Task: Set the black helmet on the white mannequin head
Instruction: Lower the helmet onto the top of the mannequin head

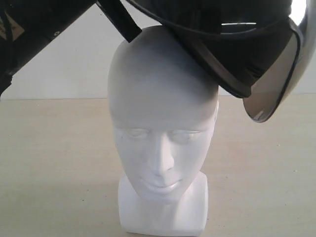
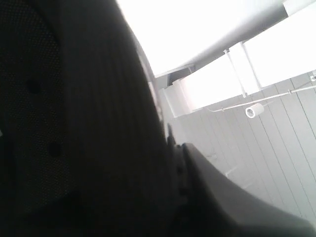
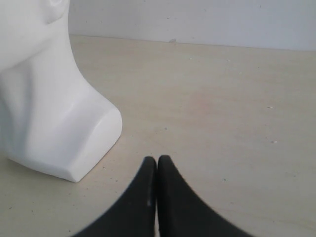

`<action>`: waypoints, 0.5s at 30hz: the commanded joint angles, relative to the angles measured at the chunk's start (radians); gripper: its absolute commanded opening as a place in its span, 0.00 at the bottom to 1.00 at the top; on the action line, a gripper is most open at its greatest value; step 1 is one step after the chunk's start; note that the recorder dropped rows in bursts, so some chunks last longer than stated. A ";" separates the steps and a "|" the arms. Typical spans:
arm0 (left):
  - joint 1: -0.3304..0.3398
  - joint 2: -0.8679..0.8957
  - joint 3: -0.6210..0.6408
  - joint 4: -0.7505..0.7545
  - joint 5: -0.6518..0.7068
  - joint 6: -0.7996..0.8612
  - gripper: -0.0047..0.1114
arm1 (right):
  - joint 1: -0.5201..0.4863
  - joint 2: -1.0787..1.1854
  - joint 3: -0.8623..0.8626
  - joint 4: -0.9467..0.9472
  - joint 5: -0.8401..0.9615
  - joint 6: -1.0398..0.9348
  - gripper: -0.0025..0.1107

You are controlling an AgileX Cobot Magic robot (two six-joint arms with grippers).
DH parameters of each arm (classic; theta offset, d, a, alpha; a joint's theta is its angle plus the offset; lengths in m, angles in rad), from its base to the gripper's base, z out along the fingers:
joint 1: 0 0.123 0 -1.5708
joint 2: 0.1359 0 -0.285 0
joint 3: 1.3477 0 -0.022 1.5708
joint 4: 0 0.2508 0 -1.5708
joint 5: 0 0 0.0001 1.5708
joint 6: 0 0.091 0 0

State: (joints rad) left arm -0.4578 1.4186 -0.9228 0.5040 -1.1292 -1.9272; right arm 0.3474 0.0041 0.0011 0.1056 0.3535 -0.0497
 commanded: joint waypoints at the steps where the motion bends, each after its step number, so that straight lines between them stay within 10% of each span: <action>1: 0.009 -0.056 -0.008 -0.043 -0.092 -0.006 0.08 | 0.002 -0.004 -0.001 -0.008 -0.005 -0.004 0.02; 15: 0.011 -0.056 0.046 -0.030 -0.092 -0.026 0.08 | 0.002 -0.004 -0.001 -0.008 -0.005 -0.003 0.02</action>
State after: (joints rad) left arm -0.4534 1.3877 -0.8950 0.5260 -1.1706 -1.9475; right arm 0.3474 0.0041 0.0011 0.1038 0.3535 -0.0497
